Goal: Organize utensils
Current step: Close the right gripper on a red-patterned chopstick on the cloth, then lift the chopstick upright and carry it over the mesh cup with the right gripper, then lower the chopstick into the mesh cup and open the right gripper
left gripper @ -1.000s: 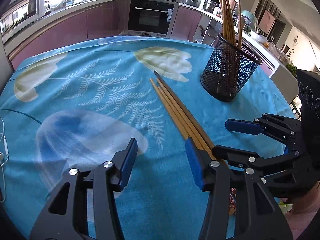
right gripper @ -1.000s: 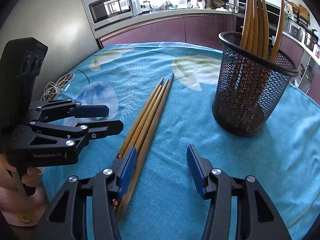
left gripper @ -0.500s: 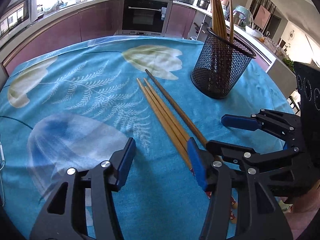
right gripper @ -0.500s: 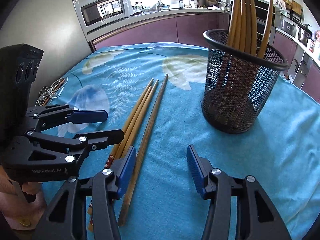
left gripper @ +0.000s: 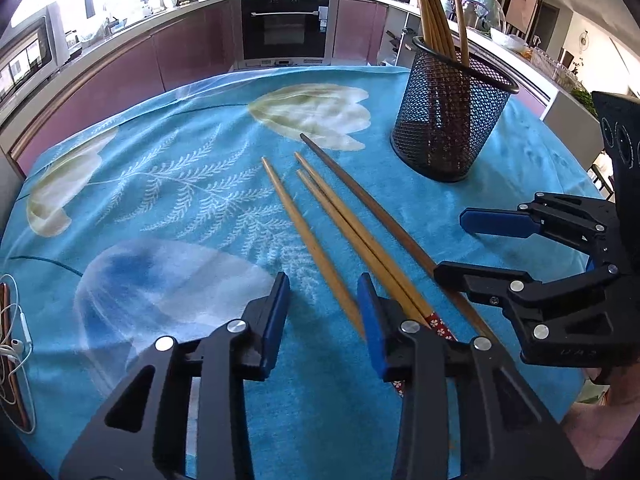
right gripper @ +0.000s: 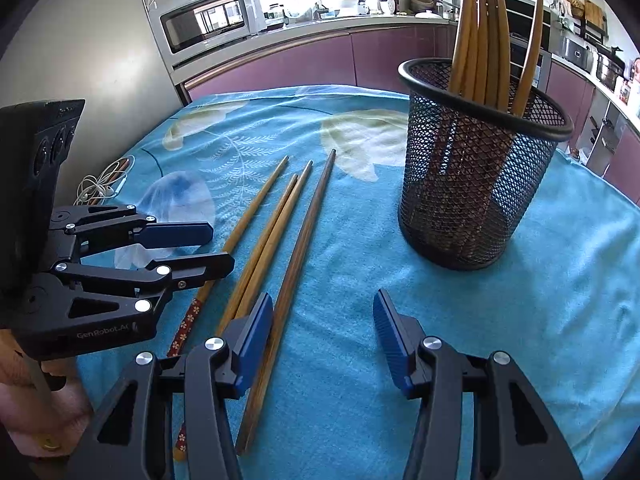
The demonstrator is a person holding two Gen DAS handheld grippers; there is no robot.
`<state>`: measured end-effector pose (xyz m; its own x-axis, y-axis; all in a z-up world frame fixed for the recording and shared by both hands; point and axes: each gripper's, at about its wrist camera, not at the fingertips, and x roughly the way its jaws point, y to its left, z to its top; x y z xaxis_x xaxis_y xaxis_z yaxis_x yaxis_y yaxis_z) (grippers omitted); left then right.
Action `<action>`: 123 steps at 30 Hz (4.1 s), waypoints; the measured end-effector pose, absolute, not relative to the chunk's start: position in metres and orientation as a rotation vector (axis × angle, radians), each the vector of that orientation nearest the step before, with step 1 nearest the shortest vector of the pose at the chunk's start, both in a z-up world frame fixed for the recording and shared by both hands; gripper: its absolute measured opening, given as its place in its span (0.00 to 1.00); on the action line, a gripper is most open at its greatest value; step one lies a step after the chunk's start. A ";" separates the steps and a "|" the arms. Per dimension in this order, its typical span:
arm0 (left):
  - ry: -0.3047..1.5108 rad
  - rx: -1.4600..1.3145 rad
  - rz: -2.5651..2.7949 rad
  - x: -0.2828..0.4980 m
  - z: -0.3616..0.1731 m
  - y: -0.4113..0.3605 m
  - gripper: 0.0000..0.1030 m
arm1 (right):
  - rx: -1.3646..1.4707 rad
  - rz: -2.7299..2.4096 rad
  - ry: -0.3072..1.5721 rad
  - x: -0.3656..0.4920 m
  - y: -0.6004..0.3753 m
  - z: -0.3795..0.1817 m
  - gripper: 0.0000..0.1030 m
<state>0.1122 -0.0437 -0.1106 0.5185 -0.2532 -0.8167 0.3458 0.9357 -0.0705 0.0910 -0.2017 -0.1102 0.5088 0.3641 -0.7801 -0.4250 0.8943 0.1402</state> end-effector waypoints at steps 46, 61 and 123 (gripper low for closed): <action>0.861 -0.109 -0.463 0.107 -0.053 -0.033 0.08 | 0.117 0.591 0.775 0.085 -0.225 -0.055 0.05; 0.699 -0.181 -0.556 0.097 0.015 -0.035 0.08 | 0.175 0.560 0.610 0.080 -0.269 -0.005 0.05; 0.769 0.036 -0.526 0.210 0.010 -0.124 0.15 | 0.111 0.406 0.713 0.166 -0.287 -0.003 0.07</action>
